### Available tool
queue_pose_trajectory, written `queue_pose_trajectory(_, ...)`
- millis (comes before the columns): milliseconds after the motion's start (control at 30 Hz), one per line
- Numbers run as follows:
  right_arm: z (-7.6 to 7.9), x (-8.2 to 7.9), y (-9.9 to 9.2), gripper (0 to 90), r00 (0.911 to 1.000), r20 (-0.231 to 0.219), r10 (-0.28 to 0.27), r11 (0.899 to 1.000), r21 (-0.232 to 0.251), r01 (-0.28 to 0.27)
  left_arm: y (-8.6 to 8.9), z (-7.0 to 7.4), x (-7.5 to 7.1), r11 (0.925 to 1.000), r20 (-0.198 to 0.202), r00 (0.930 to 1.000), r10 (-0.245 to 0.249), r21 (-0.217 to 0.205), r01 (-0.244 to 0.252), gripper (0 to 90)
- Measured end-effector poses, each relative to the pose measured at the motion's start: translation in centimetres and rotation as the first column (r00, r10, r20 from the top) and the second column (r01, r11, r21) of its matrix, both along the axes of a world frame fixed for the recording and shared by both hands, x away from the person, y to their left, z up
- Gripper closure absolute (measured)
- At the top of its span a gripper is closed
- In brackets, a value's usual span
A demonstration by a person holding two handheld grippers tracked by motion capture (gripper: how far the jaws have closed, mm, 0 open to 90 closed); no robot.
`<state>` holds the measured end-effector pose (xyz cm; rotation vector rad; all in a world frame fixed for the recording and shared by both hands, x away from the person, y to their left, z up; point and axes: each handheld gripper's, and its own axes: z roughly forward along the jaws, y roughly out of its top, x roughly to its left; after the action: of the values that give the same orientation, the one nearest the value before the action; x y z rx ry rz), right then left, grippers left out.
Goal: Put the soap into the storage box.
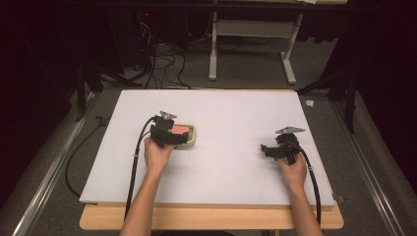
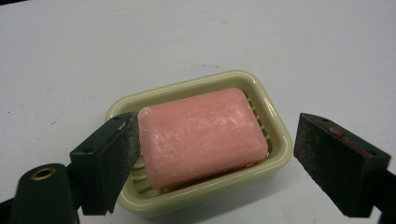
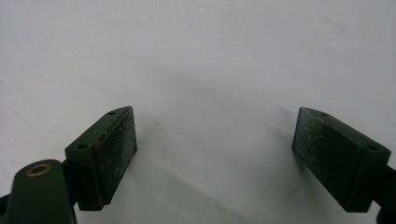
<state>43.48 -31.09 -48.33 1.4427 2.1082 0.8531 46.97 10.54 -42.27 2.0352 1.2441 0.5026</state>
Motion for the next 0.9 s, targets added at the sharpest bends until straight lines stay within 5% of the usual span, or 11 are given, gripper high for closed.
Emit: queue_pose_trajectory(900, 0.0, 0.0, 0.0, 14.4, 1.0000, 0.001, 0.000, 1.000, 0.001, 0.000, 2.5, 1.1, -2.7, 0.9986, 0.051, 0.9987, 0.004, -0.053, -0.002, 15.4)
